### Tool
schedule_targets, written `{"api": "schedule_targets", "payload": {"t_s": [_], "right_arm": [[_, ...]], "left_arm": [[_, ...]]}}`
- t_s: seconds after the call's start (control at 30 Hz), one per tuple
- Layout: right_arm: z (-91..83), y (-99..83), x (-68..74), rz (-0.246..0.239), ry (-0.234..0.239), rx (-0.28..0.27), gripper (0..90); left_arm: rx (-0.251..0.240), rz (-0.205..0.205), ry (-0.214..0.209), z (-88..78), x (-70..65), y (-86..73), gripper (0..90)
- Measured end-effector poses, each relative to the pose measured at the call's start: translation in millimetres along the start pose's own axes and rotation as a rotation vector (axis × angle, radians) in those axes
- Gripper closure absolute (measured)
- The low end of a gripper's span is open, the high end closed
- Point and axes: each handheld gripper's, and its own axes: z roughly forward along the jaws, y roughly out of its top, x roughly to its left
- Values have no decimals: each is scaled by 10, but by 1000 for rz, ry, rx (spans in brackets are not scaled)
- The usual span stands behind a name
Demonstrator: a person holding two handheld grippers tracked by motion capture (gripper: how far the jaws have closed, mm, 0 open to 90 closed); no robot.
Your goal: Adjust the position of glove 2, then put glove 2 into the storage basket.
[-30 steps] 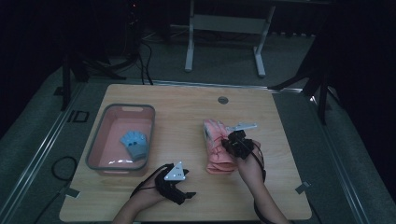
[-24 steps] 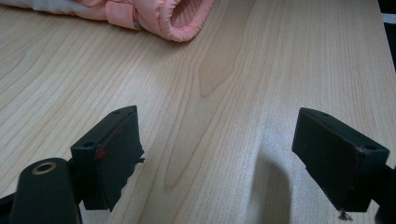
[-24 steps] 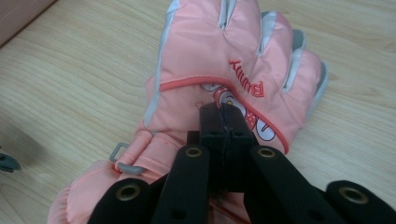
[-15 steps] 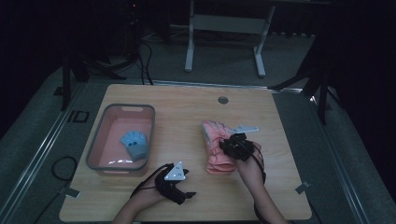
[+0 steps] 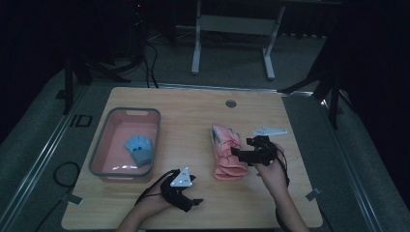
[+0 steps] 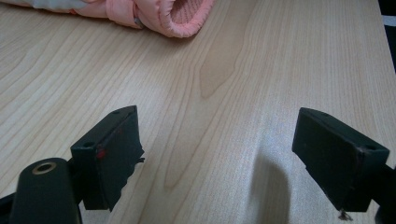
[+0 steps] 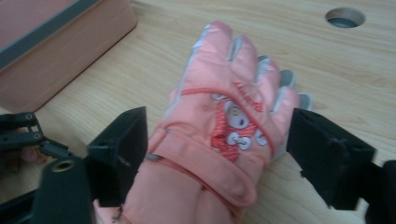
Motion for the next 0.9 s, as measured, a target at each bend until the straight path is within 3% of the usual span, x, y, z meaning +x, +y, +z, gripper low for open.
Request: {"api": "schedule_targets", "payload": {"t_s": [0.17,0.3,0.4,0.5,0.67,0.83,0.9], "right_arm": [[-73,-31,-86,-38,-27,-7,189],[-130,-66,-114,-162,-81,-17,138],[-192,-82,-159,-208,-98,-19,138],[-254,-90,-260,-161,-85,13,137],[-319,-121,-404,-135,-98,21,122],[-339,-140,-500,-70,-79,3,115],[-347,-142,-523,-59,-46,-17,102]], "left_arm": [[12,-6,9,7,-22,21,156],[33,5,39,-9,-63,100,156],[39,7,81,-44,-79,190,151],[13,-28,95,-97,-82,283,150],[-18,-74,131,-213,-109,514,145],[-27,-77,162,-285,-69,781,103],[-34,-91,181,-294,-25,866,80]]}}
